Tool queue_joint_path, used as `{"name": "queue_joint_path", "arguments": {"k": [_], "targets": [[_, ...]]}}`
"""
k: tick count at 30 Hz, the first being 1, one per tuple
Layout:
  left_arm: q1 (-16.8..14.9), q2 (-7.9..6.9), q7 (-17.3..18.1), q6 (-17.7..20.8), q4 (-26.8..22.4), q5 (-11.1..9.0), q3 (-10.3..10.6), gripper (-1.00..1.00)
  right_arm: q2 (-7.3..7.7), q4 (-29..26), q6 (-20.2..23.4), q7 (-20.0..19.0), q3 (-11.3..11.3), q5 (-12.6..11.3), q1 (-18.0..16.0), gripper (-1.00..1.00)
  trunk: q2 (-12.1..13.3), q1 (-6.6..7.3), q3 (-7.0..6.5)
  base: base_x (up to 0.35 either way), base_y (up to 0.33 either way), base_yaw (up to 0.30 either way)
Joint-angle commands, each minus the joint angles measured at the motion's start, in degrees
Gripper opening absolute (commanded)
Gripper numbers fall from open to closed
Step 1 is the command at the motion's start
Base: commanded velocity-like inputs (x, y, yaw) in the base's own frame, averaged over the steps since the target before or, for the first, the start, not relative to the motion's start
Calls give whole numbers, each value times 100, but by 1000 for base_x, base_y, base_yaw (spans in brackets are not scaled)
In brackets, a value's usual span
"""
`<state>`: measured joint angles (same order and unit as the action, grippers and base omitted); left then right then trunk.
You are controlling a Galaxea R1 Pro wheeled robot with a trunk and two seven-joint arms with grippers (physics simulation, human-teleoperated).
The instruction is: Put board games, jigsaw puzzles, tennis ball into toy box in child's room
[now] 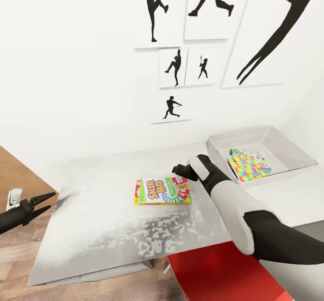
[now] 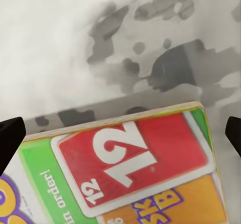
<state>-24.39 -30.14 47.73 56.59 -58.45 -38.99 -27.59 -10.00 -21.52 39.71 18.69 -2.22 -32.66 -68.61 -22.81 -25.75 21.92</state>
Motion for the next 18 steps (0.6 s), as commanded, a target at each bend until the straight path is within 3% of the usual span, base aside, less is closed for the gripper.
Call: {"name": "queue_joint_path", "arguments": {"k": [1, 18], "targets": [[-5, -1, 26, 21, 1, 15, -5, 100, 0, -6, 11, 56, -24, -61, -4, 100, -11, -3, 16, 0, 0, 0], [-5, 7, 26, 21, 1, 14, -1, 100, 0, -2, 6, 56, -24, -57, -3, 100, -11, -3, 154, 0, 0, 0]]}}
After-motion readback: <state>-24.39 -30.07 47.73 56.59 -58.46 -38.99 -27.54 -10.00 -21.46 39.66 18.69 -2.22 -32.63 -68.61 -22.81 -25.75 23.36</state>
